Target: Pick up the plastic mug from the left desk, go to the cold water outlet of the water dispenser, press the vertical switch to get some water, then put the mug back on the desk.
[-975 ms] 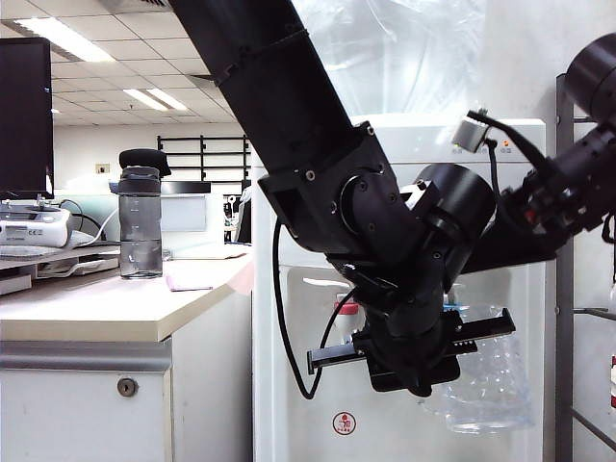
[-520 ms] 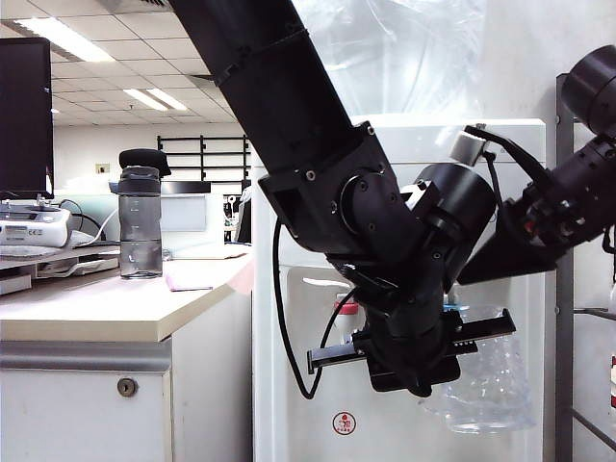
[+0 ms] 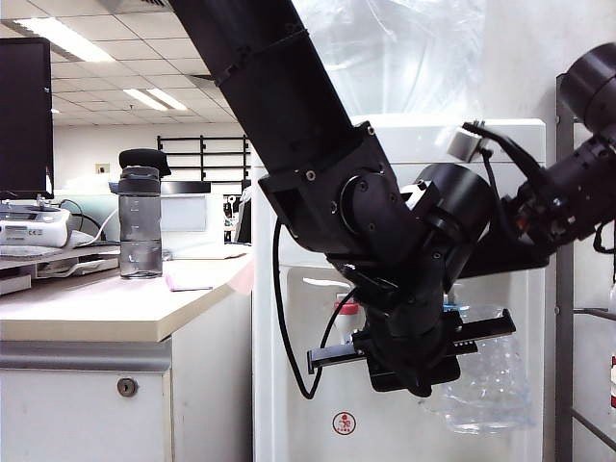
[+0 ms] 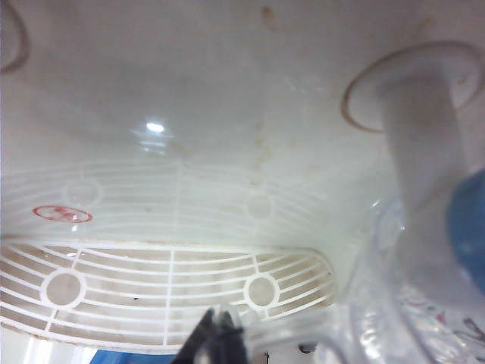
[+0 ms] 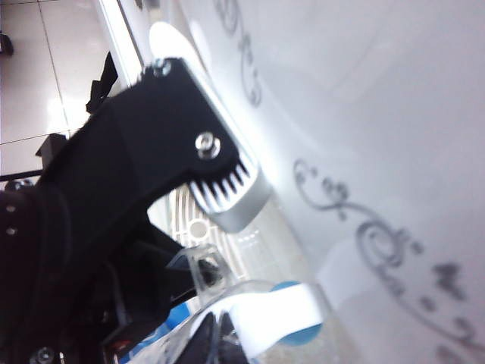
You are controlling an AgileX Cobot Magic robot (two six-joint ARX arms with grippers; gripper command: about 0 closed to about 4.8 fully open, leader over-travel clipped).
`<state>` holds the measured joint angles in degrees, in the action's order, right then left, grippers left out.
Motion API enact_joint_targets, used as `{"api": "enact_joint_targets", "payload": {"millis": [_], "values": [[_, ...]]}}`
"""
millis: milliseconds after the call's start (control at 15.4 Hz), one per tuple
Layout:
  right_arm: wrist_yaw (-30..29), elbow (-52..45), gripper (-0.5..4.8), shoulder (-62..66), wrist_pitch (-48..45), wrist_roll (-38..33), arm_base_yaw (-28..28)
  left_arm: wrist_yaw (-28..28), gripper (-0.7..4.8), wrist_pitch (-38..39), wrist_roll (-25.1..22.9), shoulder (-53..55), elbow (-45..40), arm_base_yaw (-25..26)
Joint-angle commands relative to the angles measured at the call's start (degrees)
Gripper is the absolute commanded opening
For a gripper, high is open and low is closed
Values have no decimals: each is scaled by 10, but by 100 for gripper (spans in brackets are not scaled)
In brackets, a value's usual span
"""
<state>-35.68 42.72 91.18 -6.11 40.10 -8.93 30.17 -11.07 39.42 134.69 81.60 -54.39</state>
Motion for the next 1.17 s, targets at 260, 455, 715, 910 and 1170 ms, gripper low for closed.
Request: {"api": "enact_joint_targets", "payload": {"millis": [260,455,715,910,1170], "values": [[0,4,-5,26,-2,-14,-6,-9,-6,-32,-15,-8,10,6],[5,5,-5,26,-2,-35,-7,-9,-6,-31,-17,-8,10,6],[12,5,-5,26,0,-46,-7,-9,-6,-31,-20,-8,10,6],[16,5,-5,26,5,-50,-7,-9,-6,-32,-30,-8,10,6],[26,5,-5,26,24,-61,-7,-9,-6,-32,-45,-8,8,2]]}}
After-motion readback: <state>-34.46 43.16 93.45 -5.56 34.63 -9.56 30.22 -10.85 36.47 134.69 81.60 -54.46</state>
